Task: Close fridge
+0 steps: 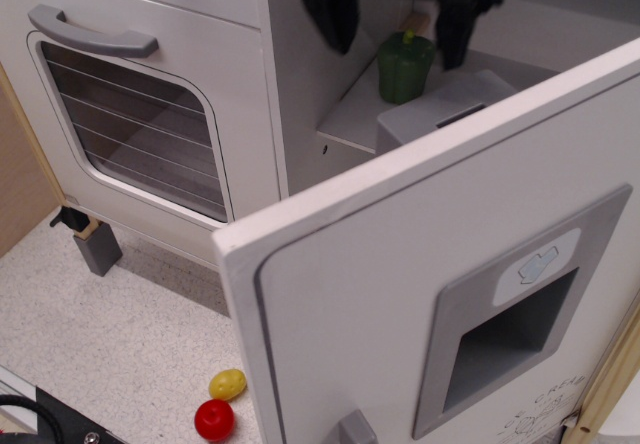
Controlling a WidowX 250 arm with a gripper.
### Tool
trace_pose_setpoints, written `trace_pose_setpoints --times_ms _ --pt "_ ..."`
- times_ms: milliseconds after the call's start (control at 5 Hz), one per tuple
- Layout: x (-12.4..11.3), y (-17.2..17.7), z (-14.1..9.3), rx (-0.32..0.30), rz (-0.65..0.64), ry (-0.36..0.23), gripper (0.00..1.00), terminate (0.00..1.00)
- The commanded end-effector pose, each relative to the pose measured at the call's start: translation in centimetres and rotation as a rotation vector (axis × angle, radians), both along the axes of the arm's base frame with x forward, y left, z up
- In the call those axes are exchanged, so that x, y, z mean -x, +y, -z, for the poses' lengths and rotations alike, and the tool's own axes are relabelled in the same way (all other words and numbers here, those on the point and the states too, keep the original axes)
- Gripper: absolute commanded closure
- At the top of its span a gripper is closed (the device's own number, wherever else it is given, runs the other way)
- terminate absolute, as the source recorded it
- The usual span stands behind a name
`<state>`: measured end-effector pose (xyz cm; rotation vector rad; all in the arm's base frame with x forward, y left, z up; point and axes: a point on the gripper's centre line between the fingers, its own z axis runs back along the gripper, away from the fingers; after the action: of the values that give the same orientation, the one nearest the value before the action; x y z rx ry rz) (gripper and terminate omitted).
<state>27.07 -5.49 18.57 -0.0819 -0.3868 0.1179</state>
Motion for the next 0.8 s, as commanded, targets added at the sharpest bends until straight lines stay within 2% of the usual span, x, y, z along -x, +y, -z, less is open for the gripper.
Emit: trace_pose_setpoints --times_ms 0,400,600 --pt "3.6 -1.9 -4.9 0.046 0.208 -0.110 0.00 0.00" --pt "5.9 -3.6 -4.5 0.083 0.349 -0.110 0.00 0.00" --pt "7.2 -4.3 -4.2 0.083 0.407 -0.111 0.00 0.00"
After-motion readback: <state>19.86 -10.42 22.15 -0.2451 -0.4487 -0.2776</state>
